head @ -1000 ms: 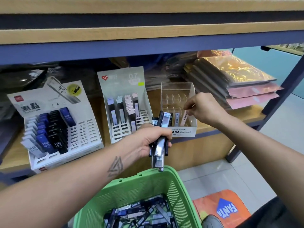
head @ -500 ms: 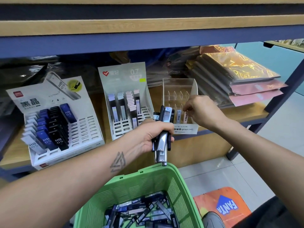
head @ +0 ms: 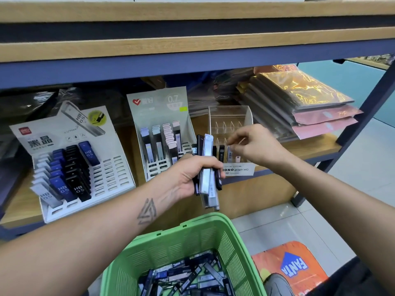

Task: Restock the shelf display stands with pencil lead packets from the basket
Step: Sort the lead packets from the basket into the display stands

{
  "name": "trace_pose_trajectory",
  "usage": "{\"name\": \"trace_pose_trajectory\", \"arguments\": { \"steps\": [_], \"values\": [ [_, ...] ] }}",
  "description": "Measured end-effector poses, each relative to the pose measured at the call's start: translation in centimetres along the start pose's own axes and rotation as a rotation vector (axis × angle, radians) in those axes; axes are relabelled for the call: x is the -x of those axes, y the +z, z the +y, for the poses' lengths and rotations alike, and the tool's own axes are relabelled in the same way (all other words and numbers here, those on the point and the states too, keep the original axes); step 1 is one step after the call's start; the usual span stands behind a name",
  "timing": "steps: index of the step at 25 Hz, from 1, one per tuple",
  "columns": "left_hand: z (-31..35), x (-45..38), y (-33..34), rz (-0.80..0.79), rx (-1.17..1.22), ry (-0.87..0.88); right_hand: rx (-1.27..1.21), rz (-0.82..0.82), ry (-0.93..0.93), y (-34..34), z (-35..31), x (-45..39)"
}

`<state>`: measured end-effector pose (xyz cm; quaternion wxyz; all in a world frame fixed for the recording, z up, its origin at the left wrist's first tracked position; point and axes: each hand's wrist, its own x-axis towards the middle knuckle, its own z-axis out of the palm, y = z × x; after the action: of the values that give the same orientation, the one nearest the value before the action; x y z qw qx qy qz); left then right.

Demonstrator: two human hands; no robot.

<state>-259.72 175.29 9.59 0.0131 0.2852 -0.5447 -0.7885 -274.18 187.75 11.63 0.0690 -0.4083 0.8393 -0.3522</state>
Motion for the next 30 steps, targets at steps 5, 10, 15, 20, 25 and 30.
{"name": "trace_pose_trajectory", "arguments": {
  "steps": [5, 10, 15, 20, 25, 30],
  "values": [
    [0.4, 0.7, 0.5, -0.006, 0.105, 0.038, -0.651, -0.364, 0.186, -0.2, -1.6, 1.8],
    [0.5, 0.6, -0.2, 0.085, 0.16, 0.069, -0.53, -0.561, 0.235, 0.6, -2.4, 2.4],
    [0.1, 0.4, -0.1, 0.174, 0.169, 0.118, -0.554, -0.485, 0.286, 0.8, -2.2, 2.4],
    [-0.9, 0.6, -0.1, 0.185, 0.109, 0.117, -0.316, -0.316, 0.2, -1.2, -1.1, 1.7],
    [-1.5, 1.6, -0.3, 0.12, 0.103, 0.086, -0.3, -0.225, 0.153, -1.1, -0.1, 1.3],
    [-1.7, 1.8, -0.6, 0.142, 0.103, 0.085, -0.31, -0.257, 0.07, -0.5, 0.2, 1.4]
  ]
}}
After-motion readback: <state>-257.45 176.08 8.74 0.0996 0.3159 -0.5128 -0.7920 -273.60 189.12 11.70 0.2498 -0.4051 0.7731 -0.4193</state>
